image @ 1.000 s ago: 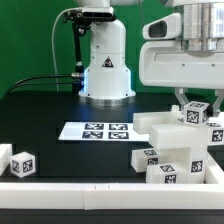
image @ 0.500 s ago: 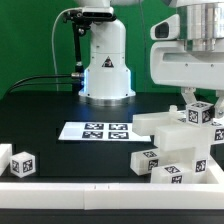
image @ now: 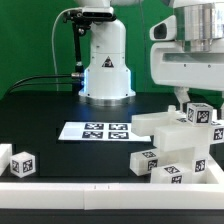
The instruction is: Assemble chair
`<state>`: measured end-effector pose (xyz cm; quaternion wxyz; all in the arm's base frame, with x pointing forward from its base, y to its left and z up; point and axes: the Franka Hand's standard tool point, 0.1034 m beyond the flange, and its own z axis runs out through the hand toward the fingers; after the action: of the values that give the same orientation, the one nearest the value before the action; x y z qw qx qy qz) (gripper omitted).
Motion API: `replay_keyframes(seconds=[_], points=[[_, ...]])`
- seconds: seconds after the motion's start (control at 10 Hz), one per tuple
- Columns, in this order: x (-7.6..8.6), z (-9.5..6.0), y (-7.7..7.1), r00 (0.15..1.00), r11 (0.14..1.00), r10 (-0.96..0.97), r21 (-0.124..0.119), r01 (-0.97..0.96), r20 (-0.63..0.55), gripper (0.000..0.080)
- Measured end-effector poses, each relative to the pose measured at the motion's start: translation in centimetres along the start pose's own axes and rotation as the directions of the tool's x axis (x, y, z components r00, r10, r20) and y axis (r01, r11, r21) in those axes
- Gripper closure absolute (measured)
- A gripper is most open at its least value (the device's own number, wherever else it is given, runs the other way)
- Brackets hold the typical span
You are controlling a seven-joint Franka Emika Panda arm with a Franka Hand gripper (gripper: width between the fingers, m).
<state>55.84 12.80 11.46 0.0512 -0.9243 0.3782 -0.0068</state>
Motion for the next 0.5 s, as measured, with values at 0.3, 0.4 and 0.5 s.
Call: replay_keyframes(seconds=[0.3,0.4,0.5], points=[[-0.12,0.01,-0.03,0.942,0.942,-0.334,-0.033,0.333,-0.014,0.0153],[-0.07,0.01,0.02,0.925,0.924,-0.381,-0.035,0.380,-0.013,0.0153],[-0.04,0.02,0.04,0.889,0.888,-0.459,-0.037,0.458,-0.010,0.0151]])
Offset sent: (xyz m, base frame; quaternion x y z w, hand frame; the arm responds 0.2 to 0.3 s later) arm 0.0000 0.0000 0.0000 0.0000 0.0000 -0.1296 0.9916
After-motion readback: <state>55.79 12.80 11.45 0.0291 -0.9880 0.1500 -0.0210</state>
